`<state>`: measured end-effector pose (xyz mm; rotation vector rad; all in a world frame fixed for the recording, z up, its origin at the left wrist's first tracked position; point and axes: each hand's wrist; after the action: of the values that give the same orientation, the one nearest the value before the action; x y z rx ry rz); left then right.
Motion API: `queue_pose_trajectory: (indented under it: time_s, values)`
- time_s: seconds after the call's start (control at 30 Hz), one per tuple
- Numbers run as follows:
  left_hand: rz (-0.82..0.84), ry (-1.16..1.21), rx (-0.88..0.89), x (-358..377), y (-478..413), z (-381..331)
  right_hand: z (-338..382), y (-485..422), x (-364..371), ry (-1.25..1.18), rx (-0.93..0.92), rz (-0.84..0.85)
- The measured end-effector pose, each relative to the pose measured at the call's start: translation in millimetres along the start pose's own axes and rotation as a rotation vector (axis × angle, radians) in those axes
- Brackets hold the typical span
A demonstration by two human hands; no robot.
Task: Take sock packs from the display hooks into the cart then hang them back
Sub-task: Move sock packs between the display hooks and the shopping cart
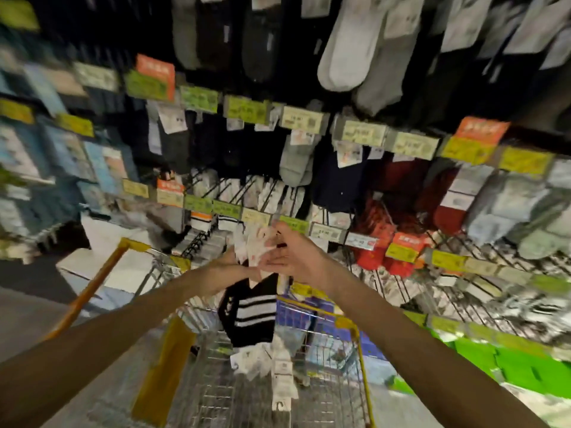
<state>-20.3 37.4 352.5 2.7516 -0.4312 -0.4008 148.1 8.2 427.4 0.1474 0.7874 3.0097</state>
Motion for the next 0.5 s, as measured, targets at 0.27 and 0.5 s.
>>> queue_pose_trajectory:
  time_s: [0.27,0.5]
  values:
    - [0.014,0.193,0.16,7,53,-115,16,57,-35,0.437,-0.385,-0.049]
    - [0.046,0.352,0.26,17,64,-165,38,64,-27,0.205,-0.627,-0.1]
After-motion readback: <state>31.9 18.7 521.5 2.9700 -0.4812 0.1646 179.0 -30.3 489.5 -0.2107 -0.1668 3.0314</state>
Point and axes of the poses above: each hand's wrist, its own y-axis away from the middle knuckle, its own x-axis out of the palm, z = x × y, and after that the axes turned 7 degrees about -z, right-handed
